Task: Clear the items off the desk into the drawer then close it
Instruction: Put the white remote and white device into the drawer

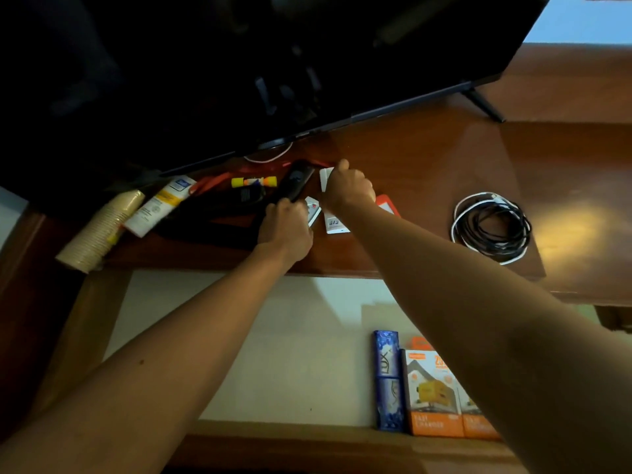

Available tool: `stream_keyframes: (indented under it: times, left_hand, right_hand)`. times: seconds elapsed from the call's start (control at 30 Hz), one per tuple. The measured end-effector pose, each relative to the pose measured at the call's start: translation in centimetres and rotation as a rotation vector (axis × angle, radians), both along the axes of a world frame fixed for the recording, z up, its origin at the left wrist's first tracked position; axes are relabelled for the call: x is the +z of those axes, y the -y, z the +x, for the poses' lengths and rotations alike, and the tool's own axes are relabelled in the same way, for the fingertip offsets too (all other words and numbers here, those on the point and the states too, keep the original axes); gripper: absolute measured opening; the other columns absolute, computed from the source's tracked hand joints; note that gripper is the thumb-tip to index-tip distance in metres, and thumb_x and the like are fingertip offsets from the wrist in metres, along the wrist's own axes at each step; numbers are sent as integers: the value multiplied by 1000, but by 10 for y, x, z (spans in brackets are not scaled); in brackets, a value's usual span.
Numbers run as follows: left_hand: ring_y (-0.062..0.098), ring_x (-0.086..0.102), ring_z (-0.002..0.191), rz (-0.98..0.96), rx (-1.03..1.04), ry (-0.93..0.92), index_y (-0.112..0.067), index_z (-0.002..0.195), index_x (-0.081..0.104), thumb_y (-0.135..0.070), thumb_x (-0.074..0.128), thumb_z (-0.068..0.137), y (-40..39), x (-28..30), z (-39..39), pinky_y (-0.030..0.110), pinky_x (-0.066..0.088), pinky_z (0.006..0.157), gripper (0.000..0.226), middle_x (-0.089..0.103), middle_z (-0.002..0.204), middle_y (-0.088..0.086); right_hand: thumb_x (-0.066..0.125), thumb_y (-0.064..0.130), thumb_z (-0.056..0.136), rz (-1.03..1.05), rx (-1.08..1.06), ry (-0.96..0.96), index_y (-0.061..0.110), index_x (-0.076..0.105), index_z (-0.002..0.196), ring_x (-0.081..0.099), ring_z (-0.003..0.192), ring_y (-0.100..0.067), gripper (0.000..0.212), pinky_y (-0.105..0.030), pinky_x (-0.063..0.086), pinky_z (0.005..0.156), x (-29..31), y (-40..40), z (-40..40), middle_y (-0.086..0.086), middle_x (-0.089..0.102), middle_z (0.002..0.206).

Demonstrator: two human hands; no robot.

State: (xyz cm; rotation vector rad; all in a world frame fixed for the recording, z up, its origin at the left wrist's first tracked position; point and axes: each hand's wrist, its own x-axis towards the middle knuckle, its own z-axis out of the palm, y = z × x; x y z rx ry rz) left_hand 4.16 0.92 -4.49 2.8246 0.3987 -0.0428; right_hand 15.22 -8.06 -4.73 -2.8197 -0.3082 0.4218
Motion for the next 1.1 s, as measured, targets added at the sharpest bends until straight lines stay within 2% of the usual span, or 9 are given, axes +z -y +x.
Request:
stream_keyframes:
  times: [0.13, 0.23, 0.33, 0.57, 0.67, 0.77, 0.87, 1.0, 1.1]
  left_hand:
    - [36, 61, 105, -28, -10, 26, -6, 108, 64, -21, 70, 87, -4, 3, -13, 44, 54, 88, 26, 63, 109, 17]
    - [36, 60, 105, -54, 12, 37, -7, 106, 64, -22, 69, 87, -8, 4, -29, 44, 54, 88, 25, 63, 109, 17]
    - [38, 61, 101, -122, 20, 71, -5, 105, 66, -22, 69, 85, -14, 4, -51, 43, 54, 85, 27, 63, 105, 18]
    - [38, 62, 93, -205, -84, 99, -6, 119, 67, -31, 72, 83, -20, -17, -116, 39, 54, 76, 44, 64, 103, 18]
    - [35, 62, 97, -266, -136, 105, -6, 121, 66, -31, 73, 84, -17, -30, -141, 37, 54, 80, 45, 64, 109, 15]
    - [31, 59, 112, -302, -150, 31, -9, 133, 60, -34, 72, 87, -10, -43, -160, 39, 53, 91, 54, 62, 124, 13]
    - [27, 59, 107, -301, -172, -66, -13, 133, 59, -36, 71, 88, -3, -58, -175, 32, 52, 80, 52, 61, 121, 10]
    - [26, 58, 87, -332, -185, -209, -16, 115, 60, -33, 71, 85, 7, -75, -193, 28, 40, 67, 37, 57, 100, 5]
    - [28, 58, 88, -366, -152, -337, -21, 123, 51, -36, 72, 82, 15, -88, -202, 32, 46, 68, 48, 54, 106, 8]
  right_hand:
    - [73, 42, 87, 29, -2, 71, 10, 42, 130, 61, 110, -40, 62, -44, 53, 83, -4, -1, -6, -19, 60, 122]
    - [75, 59, 80, 57, 29, 108, 9, 45, 130, 64, 106, -34, 77, -37, 50, 76, 3, 0, -16, -14, 63, 118]
    - [77, 56, 79, 116, 0, 101, 8, 43, 135, 63, 108, -33, 81, -33, 44, 70, 14, 4, -36, -13, 62, 121]
    - [73, 55, 79, 168, -97, 66, 14, 44, 129, 62, 101, -36, 71, -37, 42, 66, 34, 34, -113, -12, 62, 120]
    - [73, 57, 77, 176, -164, 15, 15, 43, 125, 62, 100, -37, 70, -37, 42, 69, 28, 48, -155, -13, 61, 119]
    - [73, 59, 76, 139, -230, -46, 16, 44, 122, 62, 101, -40, 69, -37, 41, 70, 10, 61, -198, -15, 62, 117]
    - [70, 56, 80, 93, -273, -131, 15, 42, 125, 61, 100, -40, 67, -39, 44, 70, -13, 73, -233, -16, 60, 116]
    - [72, 51, 81, 31, -274, -217, 13, 41, 128, 62, 100, -38, 68, -40, 51, 72, -47, 85, -267, -17, 60, 118]
    - [74, 46, 79, -29, -232, -254, 11, 39, 130, 63, 101, -37, 71, -41, 56, 78, -68, 87, -281, -19, 60, 118]
